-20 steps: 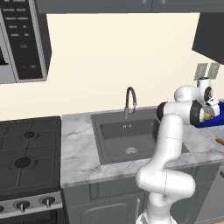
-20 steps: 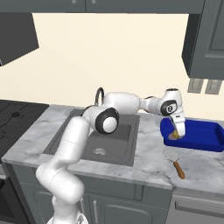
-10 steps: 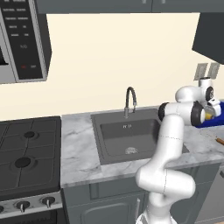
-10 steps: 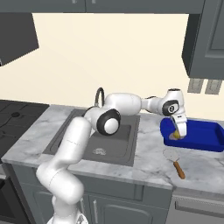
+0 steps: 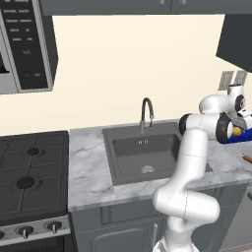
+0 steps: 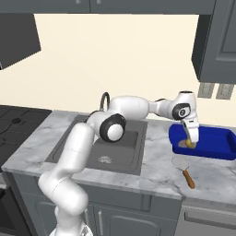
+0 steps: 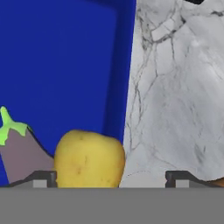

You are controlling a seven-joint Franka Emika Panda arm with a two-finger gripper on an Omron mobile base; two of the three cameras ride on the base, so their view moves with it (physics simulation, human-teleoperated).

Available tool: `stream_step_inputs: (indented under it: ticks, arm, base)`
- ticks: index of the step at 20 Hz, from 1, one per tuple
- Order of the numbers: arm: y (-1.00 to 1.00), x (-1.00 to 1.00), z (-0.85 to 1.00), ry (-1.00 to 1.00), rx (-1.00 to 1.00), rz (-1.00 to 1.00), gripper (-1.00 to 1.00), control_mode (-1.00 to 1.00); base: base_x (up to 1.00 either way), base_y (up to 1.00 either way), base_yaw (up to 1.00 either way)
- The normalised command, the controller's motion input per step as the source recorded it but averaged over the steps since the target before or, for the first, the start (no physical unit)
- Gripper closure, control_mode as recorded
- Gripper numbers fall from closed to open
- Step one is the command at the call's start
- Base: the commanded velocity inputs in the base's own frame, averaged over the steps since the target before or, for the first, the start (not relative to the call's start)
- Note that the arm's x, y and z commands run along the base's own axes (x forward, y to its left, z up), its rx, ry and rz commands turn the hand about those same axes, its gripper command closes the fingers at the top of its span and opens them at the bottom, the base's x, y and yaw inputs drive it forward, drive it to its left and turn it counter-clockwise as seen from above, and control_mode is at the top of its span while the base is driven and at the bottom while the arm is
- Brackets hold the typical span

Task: Pick up all produce items and place them in the sink. Turn on the sink faucet to wash them. Then turn the sink off and put them in the tray.

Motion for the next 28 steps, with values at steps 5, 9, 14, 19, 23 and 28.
stream_step_inputs:
  ticks: [5,9,14,19,23,28]
  arm:
    - [0.02,-0.36,0.35,-0.02,0.0,0.0,-1.0,-1.0]
    - [0.22,-0.27,0.24,-0.01,0.0,0.0,-1.0,-1.0]
    - [0.25,0.0,0.12,-0.05,0.0,0.0,-1.0,-1.0]
    - [0.32,-0.35,0.24,-0.09,0.0,0.0,-1.0,-1.0]
    - [0.5,-0.76,0.27,-0.12,0.0,0.0,-1.0,-1.0]
    - [0.51,-0.86,0.21,-0.14,0.0,0.0,-1.0,-1.0]
  base:
    - [0.0,0.0,0.0]
    - [0.0,0.0,0.0]
    - [0.0,0.0,0.0]
    - [0.0,0.0,0.0]
    - [0.0,0.0,0.0]
    - [0.0,0.0,0.0]
